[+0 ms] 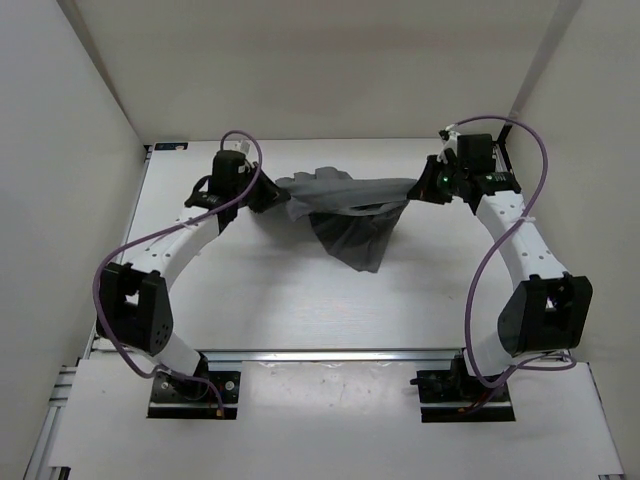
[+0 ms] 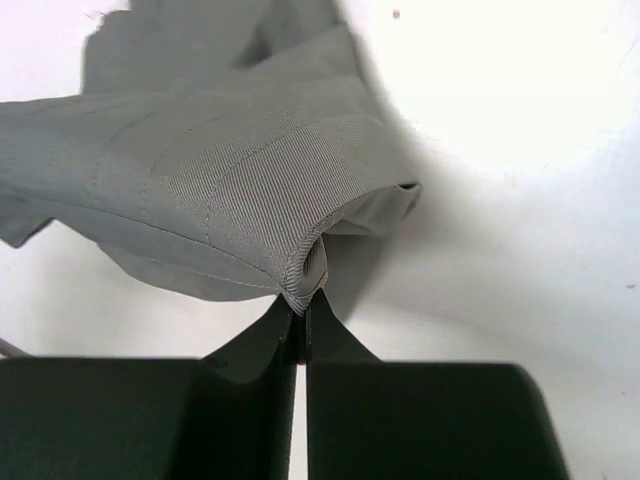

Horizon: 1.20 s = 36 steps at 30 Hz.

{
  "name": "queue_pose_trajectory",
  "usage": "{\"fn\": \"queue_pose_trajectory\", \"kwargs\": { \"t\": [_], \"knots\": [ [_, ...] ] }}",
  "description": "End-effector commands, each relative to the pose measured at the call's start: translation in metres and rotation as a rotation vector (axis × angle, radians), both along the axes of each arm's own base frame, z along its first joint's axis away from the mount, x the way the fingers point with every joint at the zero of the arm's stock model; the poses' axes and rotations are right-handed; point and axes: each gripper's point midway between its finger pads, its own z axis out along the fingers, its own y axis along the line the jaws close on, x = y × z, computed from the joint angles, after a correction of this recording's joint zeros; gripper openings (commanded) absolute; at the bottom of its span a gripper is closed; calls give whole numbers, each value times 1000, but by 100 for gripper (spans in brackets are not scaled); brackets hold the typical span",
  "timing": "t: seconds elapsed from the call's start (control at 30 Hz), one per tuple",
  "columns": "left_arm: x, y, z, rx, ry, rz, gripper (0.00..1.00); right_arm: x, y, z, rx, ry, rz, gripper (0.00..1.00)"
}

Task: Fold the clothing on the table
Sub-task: Flatten the skirt out

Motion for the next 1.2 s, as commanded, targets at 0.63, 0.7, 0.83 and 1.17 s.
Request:
{"fn": "queue_pose_trajectory", "kwargs": {
  "t": [0.63,0.7,0.83,1.17],
  "knots": [
    [-177,13,218,-246,-502,-355,0,-152,30,142,-16,-596,183,0],
    [-181,26,237,-285,-540,-325,0,-162,27,162,-5,-665,172,0],
    [-156,26,206,-268,-426,-248,0,-148,14,179,-49,-663,104,0],
    [-33,-7,78,-114,-154,-199,0,-18,-21,91,29,-333,6,0]
  ]
}}
